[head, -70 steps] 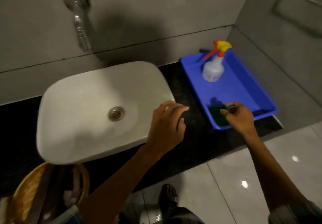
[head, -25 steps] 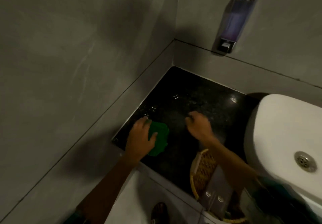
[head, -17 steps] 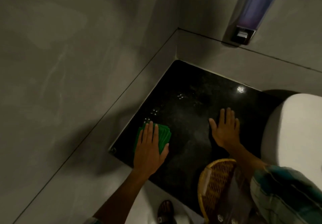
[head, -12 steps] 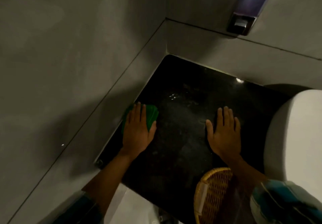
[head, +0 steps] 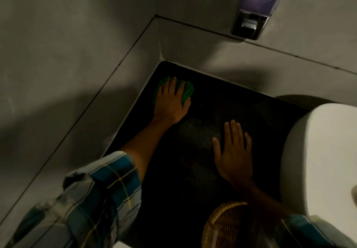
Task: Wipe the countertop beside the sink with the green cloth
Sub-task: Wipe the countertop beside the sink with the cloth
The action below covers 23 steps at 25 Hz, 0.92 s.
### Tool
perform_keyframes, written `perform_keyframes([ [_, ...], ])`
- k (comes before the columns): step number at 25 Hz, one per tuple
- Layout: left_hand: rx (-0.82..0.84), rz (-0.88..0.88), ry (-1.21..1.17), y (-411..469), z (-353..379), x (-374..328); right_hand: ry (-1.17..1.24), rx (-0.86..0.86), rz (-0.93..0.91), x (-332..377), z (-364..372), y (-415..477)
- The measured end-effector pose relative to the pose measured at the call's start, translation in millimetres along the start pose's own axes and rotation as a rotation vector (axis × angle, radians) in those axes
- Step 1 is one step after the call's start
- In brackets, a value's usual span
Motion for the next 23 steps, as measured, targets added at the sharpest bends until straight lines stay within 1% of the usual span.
perform_keyframes([
  [3, 0.001, 0.042, -0.045, -46, -2, 14, -0.013, 0.001, -0.006, 0, 0, 1],
  [9, 0.030, -0.138, -0.004, -200, -8, 62, 0.010, 0.006, -0.017, -1, -5, -2],
  [11, 0.063, -0.146, 0.031, -250, -10, 84, 0.011, 0.009, -0.013, 0, -6, -2],
  [13, 0.092, -0.119, 0.076, -275, -12, 99, 0.019, 0.012, -0.009, 2, -6, -3],
  [15, 0.099, -0.074, 0.075, -266, -11, 101, 0.025, 0.017, 0.002, 4, -6, -3],
  [18, 0.062, -0.041, 0.040, -216, -12, 90, 0.035, 0.020, 0.005, 5, -8, -3],
  [20, 0.037, -0.052, 0.019, -166, -10, 80, 0.043, 0.038, 0.019, 7, -9, -3],
  [23, 0.054, -0.081, 0.006, -73, -7, 60, 0.041, 0.047, 0.015, 7, -10, -1],
])
Point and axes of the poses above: each hand's wrist, its own y-axis towards the middle knuckle, its own z-axis out of the palm, x = y × z, the point moved 2 cm from there along y, towards the middle knuckle, and after that the axes turned 9 degrees about y, right-handed, at the moved point
